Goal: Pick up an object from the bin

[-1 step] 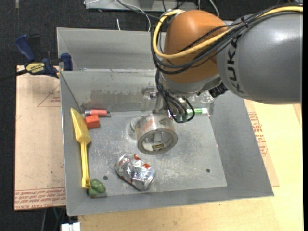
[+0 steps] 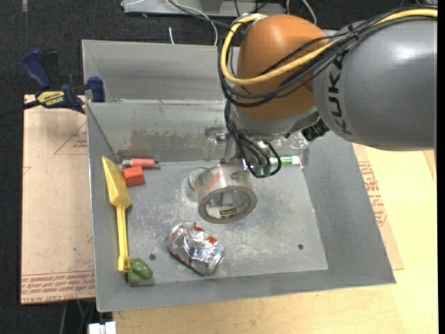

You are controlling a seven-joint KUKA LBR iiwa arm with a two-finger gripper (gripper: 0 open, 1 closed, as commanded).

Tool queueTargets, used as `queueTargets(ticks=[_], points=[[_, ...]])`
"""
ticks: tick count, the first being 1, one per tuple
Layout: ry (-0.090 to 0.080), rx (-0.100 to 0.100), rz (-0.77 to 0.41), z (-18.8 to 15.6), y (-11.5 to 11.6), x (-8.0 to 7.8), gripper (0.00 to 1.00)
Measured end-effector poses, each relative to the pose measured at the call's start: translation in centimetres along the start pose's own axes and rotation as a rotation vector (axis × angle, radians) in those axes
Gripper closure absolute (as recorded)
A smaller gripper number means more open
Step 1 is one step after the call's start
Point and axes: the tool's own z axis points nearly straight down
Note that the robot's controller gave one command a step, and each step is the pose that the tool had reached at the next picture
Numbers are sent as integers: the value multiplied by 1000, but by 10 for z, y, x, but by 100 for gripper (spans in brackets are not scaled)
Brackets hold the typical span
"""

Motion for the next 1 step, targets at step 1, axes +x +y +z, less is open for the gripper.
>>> queueTargets(ticks=[1], points=[[2, 0, 59, -16, -21, 35, 0]])
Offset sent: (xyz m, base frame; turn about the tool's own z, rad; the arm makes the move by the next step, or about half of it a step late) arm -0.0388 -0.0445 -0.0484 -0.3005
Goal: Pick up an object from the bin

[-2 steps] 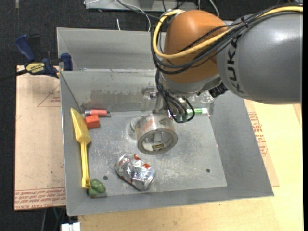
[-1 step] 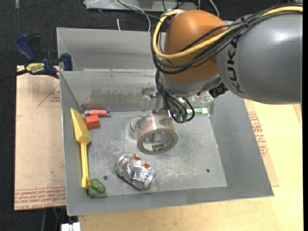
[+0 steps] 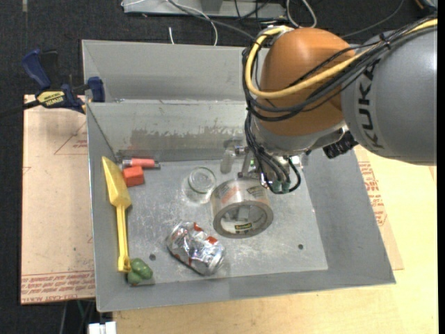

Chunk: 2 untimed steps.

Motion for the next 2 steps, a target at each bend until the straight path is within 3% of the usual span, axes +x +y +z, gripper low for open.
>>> queueTargets(ticks=[1, 2], points=[[-4, -1, -228, 38, -14, 3, 0], [-6, -1, -289, 53, -31, 7, 0]])
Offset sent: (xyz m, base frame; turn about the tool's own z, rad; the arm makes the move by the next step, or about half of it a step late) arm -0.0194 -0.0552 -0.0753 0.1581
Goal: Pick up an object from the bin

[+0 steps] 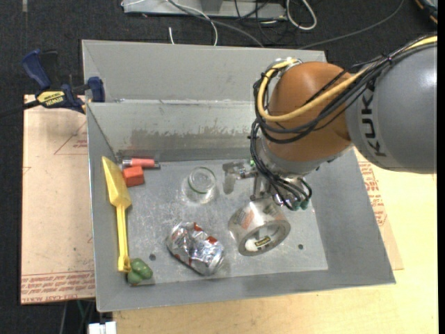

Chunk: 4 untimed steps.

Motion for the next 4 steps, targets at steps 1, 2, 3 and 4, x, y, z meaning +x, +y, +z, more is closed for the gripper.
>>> queueTargets(ticks=[1, 2, 3, 4], points=[[-1, 1, 289, 32, -27, -10, 0], [-2, 0, 84, 85, -40, 20, 0], [-6, 0, 16, 115, -51, 2, 0], [-2, 3, 211, 118, -38, 3, 0]])
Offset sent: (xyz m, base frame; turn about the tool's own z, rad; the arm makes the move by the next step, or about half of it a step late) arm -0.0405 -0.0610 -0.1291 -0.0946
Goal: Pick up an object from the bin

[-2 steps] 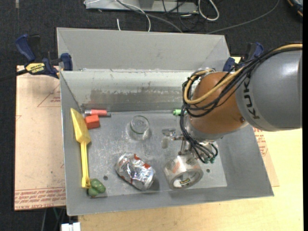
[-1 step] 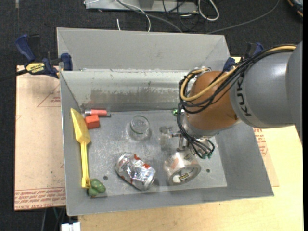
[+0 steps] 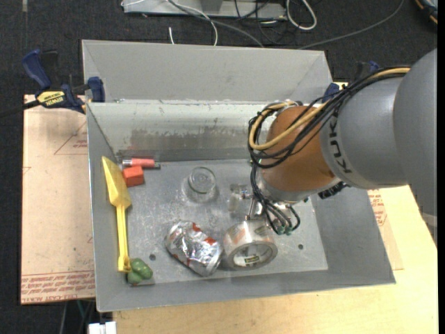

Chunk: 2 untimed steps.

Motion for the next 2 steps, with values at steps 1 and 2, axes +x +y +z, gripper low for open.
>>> queueTargets(ticks=[1, 2], points=[[1, -2, -3, -66, -40, -34, 0], [2, -3, -11, -33, 8, -26, 0]])
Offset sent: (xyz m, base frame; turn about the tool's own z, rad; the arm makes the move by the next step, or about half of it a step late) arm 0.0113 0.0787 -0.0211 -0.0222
